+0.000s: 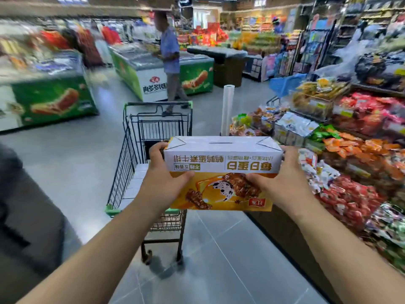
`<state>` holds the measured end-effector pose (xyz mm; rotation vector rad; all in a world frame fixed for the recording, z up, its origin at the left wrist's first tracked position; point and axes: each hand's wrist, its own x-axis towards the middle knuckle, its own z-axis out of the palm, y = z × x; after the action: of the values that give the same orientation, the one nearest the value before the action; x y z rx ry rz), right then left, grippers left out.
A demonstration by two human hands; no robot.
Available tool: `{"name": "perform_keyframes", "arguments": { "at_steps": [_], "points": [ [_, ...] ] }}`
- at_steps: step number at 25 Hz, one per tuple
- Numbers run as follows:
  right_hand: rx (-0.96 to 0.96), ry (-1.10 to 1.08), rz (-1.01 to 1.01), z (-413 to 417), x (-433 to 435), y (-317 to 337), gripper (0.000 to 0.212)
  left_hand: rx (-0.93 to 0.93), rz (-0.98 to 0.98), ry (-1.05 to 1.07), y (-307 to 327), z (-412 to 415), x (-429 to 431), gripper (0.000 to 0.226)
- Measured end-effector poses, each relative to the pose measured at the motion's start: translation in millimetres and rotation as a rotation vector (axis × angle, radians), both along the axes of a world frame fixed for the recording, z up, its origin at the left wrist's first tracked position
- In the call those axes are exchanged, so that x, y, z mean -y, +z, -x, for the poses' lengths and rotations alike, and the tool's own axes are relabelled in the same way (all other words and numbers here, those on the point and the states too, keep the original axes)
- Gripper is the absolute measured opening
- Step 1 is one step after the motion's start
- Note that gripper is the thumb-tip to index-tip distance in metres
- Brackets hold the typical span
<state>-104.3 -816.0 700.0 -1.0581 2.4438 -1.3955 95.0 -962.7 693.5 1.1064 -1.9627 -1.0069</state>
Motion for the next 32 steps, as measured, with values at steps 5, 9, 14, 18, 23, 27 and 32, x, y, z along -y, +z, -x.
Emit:
{"name": "perform_keyframes", "arguments": {
  "at_steps": [5, 9, 14, 18, 23, 27, 32],
  "points": [
    [0.038, 0.129, -0.006, -39.5, 79.3, -1.9, 0.077, -0.019, -0.01, 0.071, -1.8, -53.5, 57.7, 0.071],
    [0.073, 0.179, 0.012, -74.2, 155.7, -7.0, 0.082, -0.032, -0.025, 0.111, -4.3, -94.9, 126.6, 0.069],
    [0.144, 0.25, 0.053, -110.9, 235.8, -22.1, 0.096, -0.001, -0.041, 0.117, -5.8, -135.3, 207.8, 0.082],
    [0.176, 0.276, 0.009, -119.6, 289.1, -35.6, 0.091, 0.019, -0.061, 0.129, -21.9, -151.0, 260.7, 0.081],
    [0.199, 0.294, -0.064, -111.0, 351.8, -64.6, 0.101, -0.031, -0.152, 0.173, -49.3, -147.3, 306.7, 0.075],
    [0.209, 0.306, -0.105, -89.4, 405.5, -84.1, 0.098, -0.034, -0.22, 0.222, -67.1, -125.5, 352.9, 0.073],
    [0.225, 0.332, -0.14, -50.5, 474.0, -97.0, 0.094, -0.005, -0.268, 0.269, -81.8, -86.3, 415.5, 0.071]
  ]
}}
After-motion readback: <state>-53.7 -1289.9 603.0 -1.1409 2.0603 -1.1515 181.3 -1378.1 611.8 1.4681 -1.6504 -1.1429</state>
